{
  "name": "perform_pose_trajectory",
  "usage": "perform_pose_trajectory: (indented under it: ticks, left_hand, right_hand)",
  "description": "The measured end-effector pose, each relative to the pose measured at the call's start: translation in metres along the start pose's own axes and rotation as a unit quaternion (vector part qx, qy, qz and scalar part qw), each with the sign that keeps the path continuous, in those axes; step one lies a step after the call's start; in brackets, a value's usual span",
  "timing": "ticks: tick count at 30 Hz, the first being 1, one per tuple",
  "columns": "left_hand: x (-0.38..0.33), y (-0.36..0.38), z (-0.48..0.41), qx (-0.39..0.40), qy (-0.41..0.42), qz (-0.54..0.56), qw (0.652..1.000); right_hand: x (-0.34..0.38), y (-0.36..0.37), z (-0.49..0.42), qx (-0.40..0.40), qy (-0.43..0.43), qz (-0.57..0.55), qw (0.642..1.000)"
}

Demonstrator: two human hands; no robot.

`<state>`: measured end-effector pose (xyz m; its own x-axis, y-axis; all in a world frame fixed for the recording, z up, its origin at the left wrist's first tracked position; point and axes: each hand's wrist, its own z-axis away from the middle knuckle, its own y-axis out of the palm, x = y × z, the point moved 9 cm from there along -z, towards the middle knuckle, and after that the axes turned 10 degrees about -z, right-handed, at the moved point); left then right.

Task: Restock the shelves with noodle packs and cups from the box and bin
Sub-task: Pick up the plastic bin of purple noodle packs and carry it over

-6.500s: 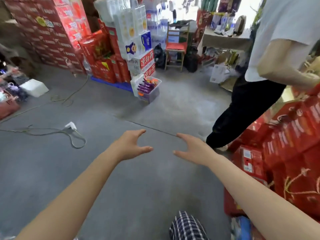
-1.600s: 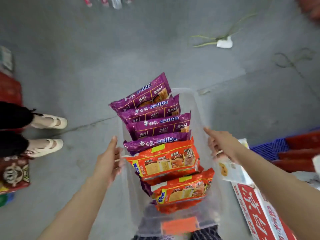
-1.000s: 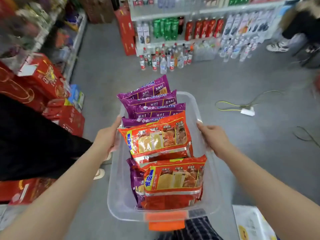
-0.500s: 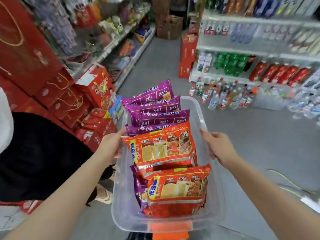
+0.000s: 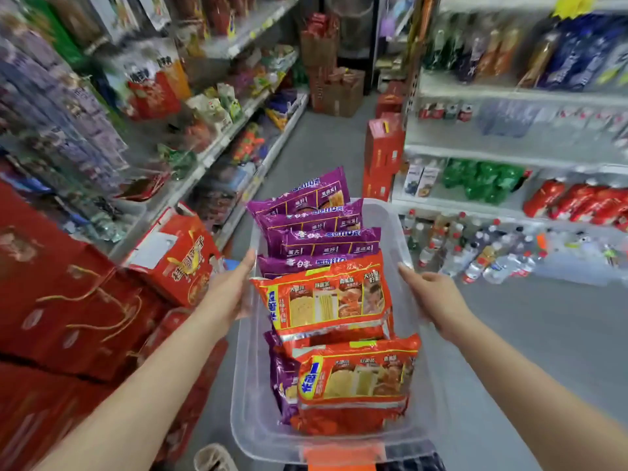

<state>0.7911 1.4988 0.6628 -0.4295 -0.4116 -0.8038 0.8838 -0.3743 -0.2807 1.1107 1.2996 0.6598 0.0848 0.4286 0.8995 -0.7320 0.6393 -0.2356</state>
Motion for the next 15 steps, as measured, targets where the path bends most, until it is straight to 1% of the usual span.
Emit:
perform_pose_trajectory:
  ticks: [3,7,10,13,15]
  left_hand:
    - [-0.053,0.010,-0.071,-0.005,0.008,-0.001,1.000]
    - [-0.125,0.037,-0.167,-0.008,0.015,0.019,1.000]
    - [-0.171,0.052,-0.228,-0.031,-0.004,0.027,0.999]
    - [-0.216,0.054,-0.291,-0.061,-0.008,0.038,0.997]
    - [-0.243,0.058,-0.332,-0.066,-0.032,0.050,0.996]
  right_hand:
    - [0.032,0.013,-0.087,-0.013,0.006,0.006,1.000]
    - [0.074,0.038,-0.217,0.007,0.000,-0.002,1.000]
    - [0.111,0.056,-0.304,0.033,0.013,-0.017,0.999]
    - [0.152,0.072,-0.385,0.044,0.004,-0.013,0.999]
    - [0.187,0.085,-0.426,0.046,0.013,-0.015,0.999]
